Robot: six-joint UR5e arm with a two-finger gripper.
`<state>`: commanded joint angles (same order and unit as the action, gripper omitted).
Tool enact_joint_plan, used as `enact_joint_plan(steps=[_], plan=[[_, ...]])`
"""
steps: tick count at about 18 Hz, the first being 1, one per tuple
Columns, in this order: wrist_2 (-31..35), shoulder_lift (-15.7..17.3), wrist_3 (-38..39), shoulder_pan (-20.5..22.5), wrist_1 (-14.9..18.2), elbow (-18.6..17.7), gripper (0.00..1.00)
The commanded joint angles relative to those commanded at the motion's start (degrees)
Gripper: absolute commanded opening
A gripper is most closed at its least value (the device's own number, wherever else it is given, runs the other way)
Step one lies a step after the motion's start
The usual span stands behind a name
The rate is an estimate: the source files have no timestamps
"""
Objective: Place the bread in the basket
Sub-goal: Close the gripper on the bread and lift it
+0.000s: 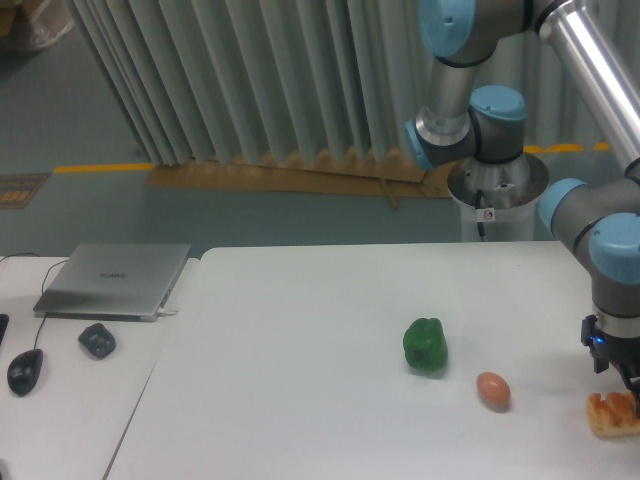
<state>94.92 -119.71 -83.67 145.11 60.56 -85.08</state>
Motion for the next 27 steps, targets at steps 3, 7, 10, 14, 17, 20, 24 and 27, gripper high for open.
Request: enact_joint_plan(steps=[3, 7, 10, 14, 17, 20, 24, 27], plan=[[0.18, -1.14, 0.09, -0.09, -1.32, 1.41, 1.00], [0.18, -1.93, 0.00, -0.09, -2.29, 1.67, 1.00], [2.19, -2.46, 0.35, -0.52, -2.29, 1.41, 1.00], [3.87, -2.90, 2.97, -1.23, -2.20, 1.06, 0.70], [3.78, -2.82, 5.97, -1.58, -1.94, 0.88, 0.32], [3.52, -2.55, 5.98, -1.67, -1.85, 0.88, 0.26], [3.08, -0.97, 6.06, -1.50, -1.32, 0.79, 0.26], [1.59, 1.83, 6.50, -0.79, 3.67, 0.53, 0.27]])
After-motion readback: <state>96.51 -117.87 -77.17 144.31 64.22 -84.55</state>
